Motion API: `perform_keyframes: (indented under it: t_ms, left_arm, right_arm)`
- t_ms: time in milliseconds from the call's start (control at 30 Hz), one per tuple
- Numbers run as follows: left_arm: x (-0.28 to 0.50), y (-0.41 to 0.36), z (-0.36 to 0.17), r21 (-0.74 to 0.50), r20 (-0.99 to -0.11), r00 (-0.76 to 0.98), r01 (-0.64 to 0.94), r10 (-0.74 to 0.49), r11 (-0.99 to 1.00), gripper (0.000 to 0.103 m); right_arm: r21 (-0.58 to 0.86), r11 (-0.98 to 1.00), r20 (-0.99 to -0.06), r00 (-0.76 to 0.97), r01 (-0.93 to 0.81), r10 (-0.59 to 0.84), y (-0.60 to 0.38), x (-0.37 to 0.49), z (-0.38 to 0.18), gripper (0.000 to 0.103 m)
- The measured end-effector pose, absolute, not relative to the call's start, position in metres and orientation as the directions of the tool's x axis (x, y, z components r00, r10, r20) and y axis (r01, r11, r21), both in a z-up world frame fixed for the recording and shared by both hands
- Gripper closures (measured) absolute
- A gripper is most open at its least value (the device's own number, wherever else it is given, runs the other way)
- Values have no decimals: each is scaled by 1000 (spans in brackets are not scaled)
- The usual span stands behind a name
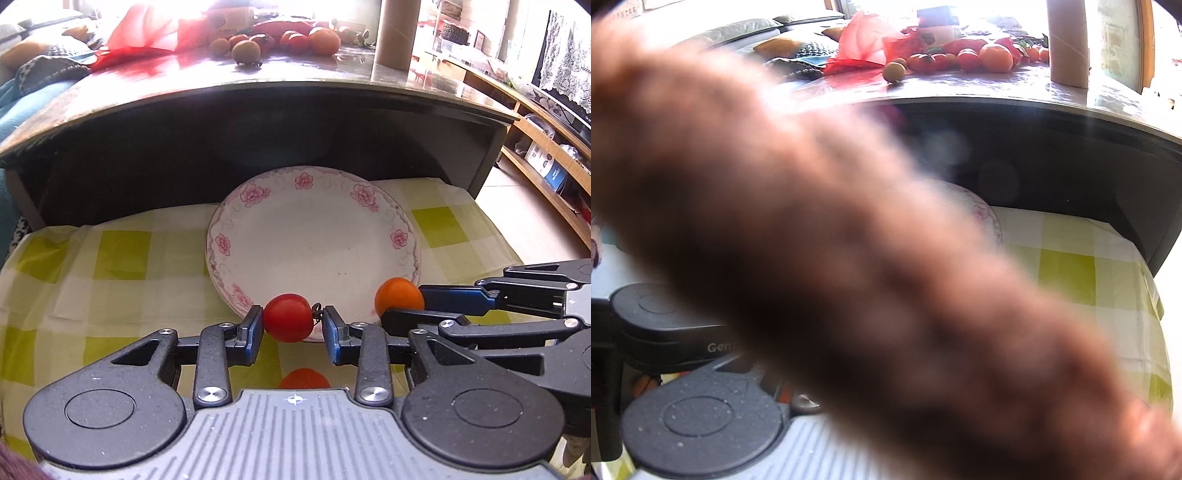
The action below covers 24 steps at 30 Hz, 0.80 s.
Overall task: Organize fruits
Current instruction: 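Carry both tomatoes to the white flowered plate and open both tools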
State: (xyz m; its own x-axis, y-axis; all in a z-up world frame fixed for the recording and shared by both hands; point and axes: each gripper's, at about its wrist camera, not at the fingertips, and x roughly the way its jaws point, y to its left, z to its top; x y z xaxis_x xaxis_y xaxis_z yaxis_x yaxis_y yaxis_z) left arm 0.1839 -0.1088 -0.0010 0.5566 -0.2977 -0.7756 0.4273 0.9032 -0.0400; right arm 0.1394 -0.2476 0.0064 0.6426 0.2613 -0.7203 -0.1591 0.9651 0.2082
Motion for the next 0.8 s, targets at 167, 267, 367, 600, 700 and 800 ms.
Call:
perform_keyframes:
  t_ms: [167,267,367,600,700,800]
  left_arm:
    - [193,-107,-5,-29,-775,567,407,-278,913,61]
    - [197,-105,-5,-35,-775,568,396,-275,918,60]
    - [199,-104,-5,-35,-776,569,390,-271,920,57]
    - [198,-103,-2,-37,-773,575,383,-269,923,51]
    - [197,-103,-1,-30,-770,580,382,-265,924,50]
    - [192,-103,1,-10,-765,591,388,-258,921,50]
  right_arm:
    - [208,965,-713,650,-162,263,-249,149,1,72]
    - [201,967,-709,658,-155,252,-248,155,-1,72]
    - [187,970,-701,671,-152,241,-246,156,-2,72]
    - [184,972,-702,672,-146,234,-247,156,0,70]
    - [182,973,-699,678,-140,228,-248,155,2,70]
    - [190,973,-696,682,-128,225,-249,153,5,70]
